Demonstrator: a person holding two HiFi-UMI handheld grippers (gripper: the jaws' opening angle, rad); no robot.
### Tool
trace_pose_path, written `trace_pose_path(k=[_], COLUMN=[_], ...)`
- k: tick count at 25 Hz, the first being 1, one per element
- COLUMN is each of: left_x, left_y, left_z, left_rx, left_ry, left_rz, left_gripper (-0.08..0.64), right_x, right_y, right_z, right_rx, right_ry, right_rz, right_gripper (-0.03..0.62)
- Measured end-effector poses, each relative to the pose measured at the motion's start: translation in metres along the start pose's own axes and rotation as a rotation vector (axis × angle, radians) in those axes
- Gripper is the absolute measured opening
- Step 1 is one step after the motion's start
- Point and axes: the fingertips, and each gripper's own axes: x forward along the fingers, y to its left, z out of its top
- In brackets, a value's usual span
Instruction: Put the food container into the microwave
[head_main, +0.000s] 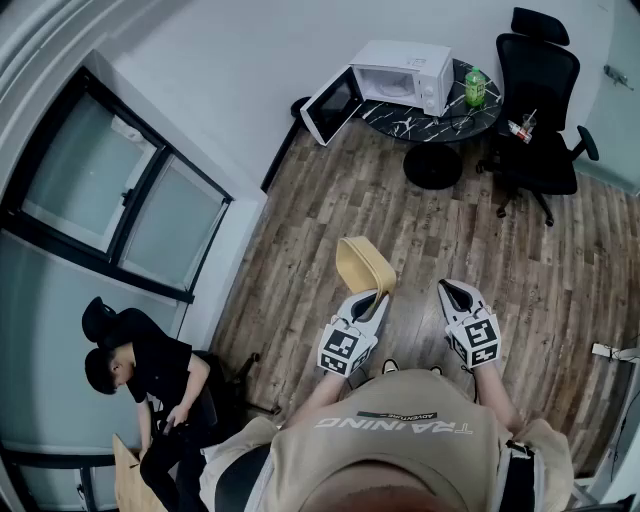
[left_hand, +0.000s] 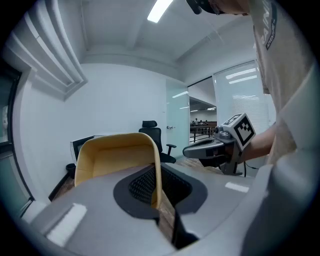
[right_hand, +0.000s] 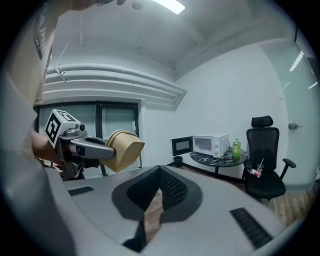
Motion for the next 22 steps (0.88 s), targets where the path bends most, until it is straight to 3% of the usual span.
trace_pose_path(k=[11,22], left_x=[0.014,-0.004], left_y=[0.034,0.107], left_z=[0.0,-0.027], left_rx=[0.03,-0.003], left_ry=[-0.006,0.027], left_rz=[-0.062,-0.08], left_gripper=[0.025,0.025], right_x=[0.033,0.095], right_y=[-0.005,0.015], right_z=[0.009,0.005], right_rx=[0.024,0.063], right_ry=[0.019,0.033], right_rz=[-0.036,-0.094], right_gripper=[0.008,0.009])
